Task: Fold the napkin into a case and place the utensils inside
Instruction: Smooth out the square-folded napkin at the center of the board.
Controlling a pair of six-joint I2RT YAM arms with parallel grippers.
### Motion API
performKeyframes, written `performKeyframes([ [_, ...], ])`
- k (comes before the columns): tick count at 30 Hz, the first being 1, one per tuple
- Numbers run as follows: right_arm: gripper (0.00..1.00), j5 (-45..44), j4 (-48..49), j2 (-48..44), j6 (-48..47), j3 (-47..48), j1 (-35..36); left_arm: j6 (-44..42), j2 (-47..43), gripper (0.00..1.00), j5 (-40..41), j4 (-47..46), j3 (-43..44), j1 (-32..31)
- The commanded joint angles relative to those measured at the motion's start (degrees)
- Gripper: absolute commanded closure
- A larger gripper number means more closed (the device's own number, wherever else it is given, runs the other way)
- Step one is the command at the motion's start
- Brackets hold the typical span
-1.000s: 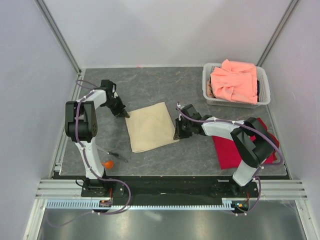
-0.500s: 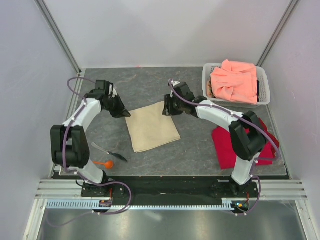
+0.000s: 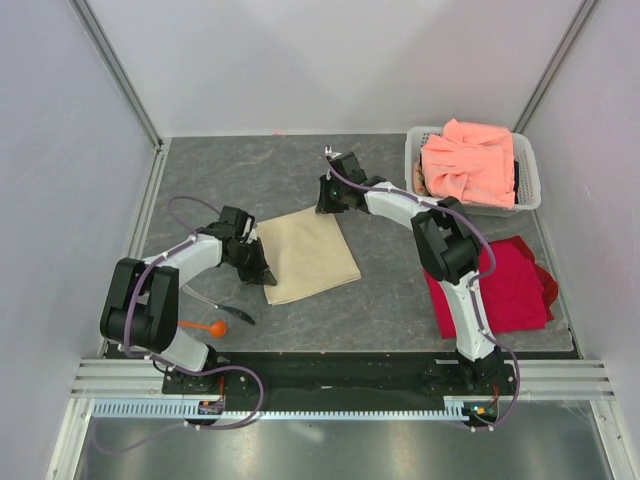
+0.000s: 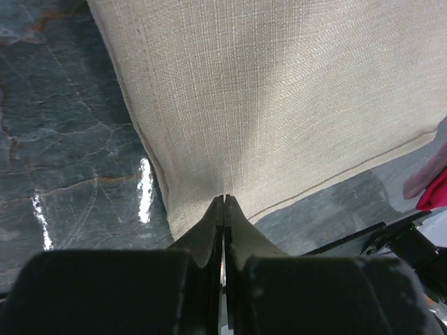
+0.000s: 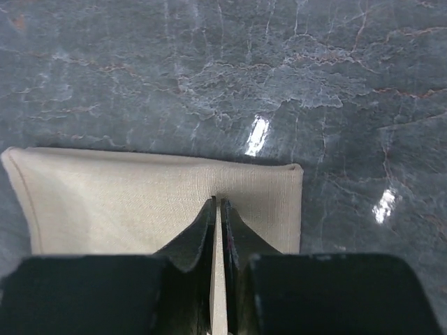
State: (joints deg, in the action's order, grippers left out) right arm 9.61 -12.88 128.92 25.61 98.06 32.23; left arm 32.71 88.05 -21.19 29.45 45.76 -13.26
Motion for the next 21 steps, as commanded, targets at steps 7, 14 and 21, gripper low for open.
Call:
performKeyframes([
  [7, 0.88, 2.0, 3.2, 9.4, -4.0, 7.5, -0.8, 4.6, 1.8, 0.98, -2.2, -10.4, -7.8, -2.6],
  [14, 0.82, 2.2, -0.1, 12.8, -3.3, 17.2, -0.9, 10.4, 4.3, 0.98, -7.2, -13.9, -5.4, -10.6],
  [21, 0.51, -4.1, -11.1, -2.6, 0.0, 10.4, -3.7, 14.8, 1.1, 0.84, -10.6, -16.2, -0.1, -16.7],
])
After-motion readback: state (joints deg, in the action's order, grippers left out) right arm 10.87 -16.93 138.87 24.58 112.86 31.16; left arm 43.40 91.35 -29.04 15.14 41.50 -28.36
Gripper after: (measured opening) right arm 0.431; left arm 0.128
